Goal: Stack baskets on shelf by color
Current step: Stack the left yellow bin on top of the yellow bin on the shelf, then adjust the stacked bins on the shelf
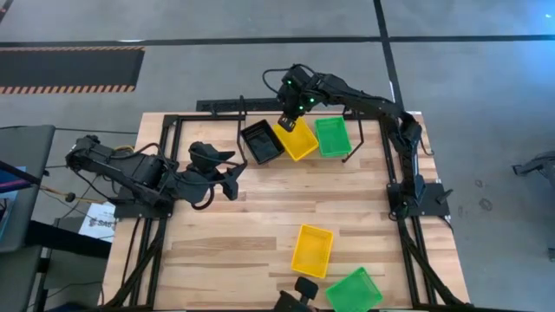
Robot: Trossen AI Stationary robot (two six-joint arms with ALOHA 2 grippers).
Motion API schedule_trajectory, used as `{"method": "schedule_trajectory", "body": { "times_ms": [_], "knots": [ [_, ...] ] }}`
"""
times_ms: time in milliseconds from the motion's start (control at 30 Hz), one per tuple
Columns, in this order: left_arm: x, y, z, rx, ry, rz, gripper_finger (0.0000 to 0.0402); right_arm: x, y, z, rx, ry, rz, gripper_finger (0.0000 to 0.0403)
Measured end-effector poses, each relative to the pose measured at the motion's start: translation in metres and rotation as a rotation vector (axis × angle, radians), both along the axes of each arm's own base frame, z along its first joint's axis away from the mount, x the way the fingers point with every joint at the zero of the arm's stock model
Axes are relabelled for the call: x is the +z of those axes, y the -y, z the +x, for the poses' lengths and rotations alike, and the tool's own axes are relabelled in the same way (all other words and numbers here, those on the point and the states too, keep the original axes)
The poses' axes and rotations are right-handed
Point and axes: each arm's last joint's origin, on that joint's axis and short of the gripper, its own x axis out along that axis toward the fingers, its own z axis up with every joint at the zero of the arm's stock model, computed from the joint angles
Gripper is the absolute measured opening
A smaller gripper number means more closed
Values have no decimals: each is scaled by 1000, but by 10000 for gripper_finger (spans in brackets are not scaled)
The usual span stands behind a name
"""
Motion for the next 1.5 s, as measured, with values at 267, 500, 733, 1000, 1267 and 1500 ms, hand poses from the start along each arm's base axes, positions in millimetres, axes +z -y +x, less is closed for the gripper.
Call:
{"method": "schedule_trajectory", "body": {
  "times_ms": [267, 500, 733, 1000, 1267, 1500],
  "knots": [
    [0, 0, 0, -1, 0, 0, 240, -22, 6, -5, -22, -37, 30, 0],
    [0, 0, 0, 0, 2, -4, 240, -40, 6, -6, -30, -57, 44, 0],
    [0, 0, 0, 0, 2, -3, 240, -23, -1, -4, -19, -25, 29, 0],
    [-1, 0, -1, -2, -14, 6, 240, 50, -51, -24, 117, -7, -28, 2],
    [-6, -3, -4, 11, -63, -3, 240, 118, -125, -83, 129, 20, -28, 9],
    [-8, -4, -5, -4, -96, -4, 240, 147, -177, -126, 65, 53, 33, 25]
  ]
}}
